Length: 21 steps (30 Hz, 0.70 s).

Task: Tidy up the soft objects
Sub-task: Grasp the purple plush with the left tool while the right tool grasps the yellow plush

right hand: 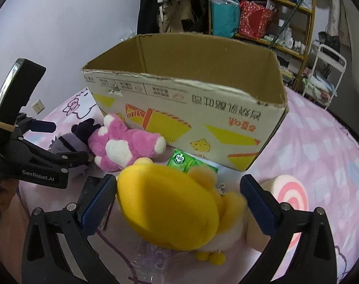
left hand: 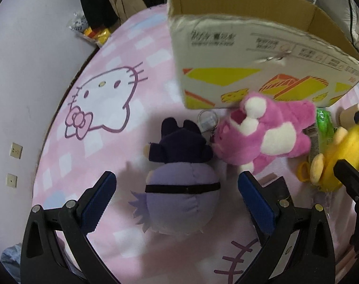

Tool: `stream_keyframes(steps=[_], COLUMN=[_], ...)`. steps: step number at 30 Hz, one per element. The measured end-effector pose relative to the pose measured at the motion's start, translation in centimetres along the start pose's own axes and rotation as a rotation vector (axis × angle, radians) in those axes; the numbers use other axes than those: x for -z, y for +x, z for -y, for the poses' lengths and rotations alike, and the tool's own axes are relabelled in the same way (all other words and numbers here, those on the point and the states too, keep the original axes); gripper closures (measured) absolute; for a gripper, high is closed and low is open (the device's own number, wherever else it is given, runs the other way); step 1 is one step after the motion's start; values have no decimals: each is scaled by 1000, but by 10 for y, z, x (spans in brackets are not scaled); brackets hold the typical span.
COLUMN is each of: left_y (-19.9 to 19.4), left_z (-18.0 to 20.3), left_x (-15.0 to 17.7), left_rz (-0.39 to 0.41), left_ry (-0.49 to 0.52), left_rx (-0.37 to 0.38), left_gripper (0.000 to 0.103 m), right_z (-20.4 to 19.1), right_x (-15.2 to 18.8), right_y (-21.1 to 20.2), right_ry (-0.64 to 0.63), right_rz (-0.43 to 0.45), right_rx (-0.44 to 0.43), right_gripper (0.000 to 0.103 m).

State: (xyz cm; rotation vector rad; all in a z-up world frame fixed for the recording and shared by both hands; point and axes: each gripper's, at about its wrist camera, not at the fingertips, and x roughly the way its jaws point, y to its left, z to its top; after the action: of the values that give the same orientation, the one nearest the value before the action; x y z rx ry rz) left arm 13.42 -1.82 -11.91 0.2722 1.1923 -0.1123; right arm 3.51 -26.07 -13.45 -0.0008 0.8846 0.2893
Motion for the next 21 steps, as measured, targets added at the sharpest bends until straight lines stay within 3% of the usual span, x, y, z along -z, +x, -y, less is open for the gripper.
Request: stream_keyframes(steps=[5, 10, 15, 16, 18, 19, 20, 21], left_y=[12, 27, 21, 20, 15, 13, 6, 4], left_z=[-7, -12, -11, -11, -12, -12, -9, -8], left_x=[0, 1, 4, 5, 8, 10, 14, 16], left_rz=[-46, -100, -87, -85, -81, -76, -69, -62], left_ry=[-36, -62, -68, -73, -85, -89, -91, -93], left_rx=[28, 101, 113, 117, 118, 116, 114, 114], left_gripper=[5, 38, 43, 43, 43, 43, 43, 43], right_z=[4, 5, 7, 7, 9, 9, 8, 9], right_x=[3, 6, 10, 11, 12, 13, 15, 16], right_y=[5, 5, 0, -1, -3, -3, -4, -4], right_ry=[21, 24, 19, 22, 45, 52, 57, 62], right_rz=[-32, -57, -68, -74, -97, -114, -127, -135], right_rx=[-24, -24, -8, -9, -37, -38, -36, -35], right_gripper=[0, 0, 0, 4, 27, 34, 49, 51])
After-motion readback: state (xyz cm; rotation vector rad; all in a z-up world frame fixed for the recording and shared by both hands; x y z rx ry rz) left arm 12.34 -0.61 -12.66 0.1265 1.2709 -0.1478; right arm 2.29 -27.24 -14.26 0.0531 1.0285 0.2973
